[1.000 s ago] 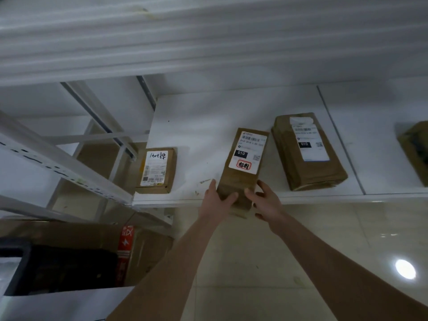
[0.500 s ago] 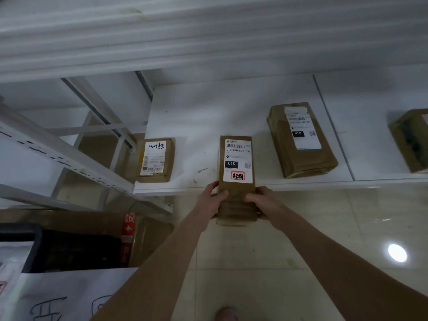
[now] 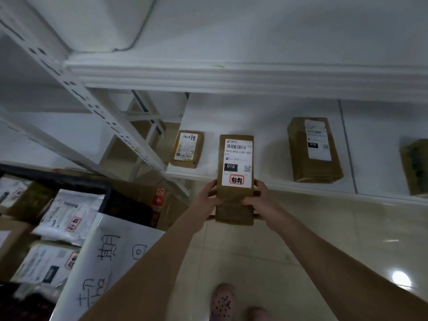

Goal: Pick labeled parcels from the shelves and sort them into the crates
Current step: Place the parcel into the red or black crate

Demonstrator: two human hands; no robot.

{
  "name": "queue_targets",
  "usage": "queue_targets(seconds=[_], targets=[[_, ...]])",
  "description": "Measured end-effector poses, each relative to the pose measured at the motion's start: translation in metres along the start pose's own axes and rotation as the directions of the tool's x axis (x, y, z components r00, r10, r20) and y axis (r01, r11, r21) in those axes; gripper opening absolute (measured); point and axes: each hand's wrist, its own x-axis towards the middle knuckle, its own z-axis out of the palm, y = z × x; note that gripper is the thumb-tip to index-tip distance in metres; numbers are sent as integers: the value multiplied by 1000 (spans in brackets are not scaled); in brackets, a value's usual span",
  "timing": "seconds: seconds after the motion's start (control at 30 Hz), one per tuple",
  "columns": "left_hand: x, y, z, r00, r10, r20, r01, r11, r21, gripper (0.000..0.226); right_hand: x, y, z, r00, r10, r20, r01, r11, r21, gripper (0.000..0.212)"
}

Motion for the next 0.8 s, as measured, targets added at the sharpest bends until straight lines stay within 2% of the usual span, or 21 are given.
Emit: queue_targets(seconds=[0.2,0.33,0.5,0.63,0.7,0.8], targets=[[-58,-12,-28,990,8,-141,-30,987,-156,53,-38,-12,33,998,-49,48,52,997,-51,57],[-109,-23,-47,946,11,-325,-103,958,-267,53,-70,-24,67,988,-106,108,118,986,-116,49],[-185,-38,-69,894,35,-446,-192,930,-313,47,-109,-33,119,961,-165,222,212,955,-208,44],[-238,-56,-96,808,-26,-589,-274,868,-415,41,-143,-38,181,920,-222,323,329,886,-327,38],[-259,-70,-114,754,-54,-654,-308,851,-425,49,-161,-36,216,892,-245,380,389,845,-368,37],[-291,-96,-144,642,-112,-759,-354,834,-423,52,-188,-24,268,845,-255,469,464,787,-407,41]])
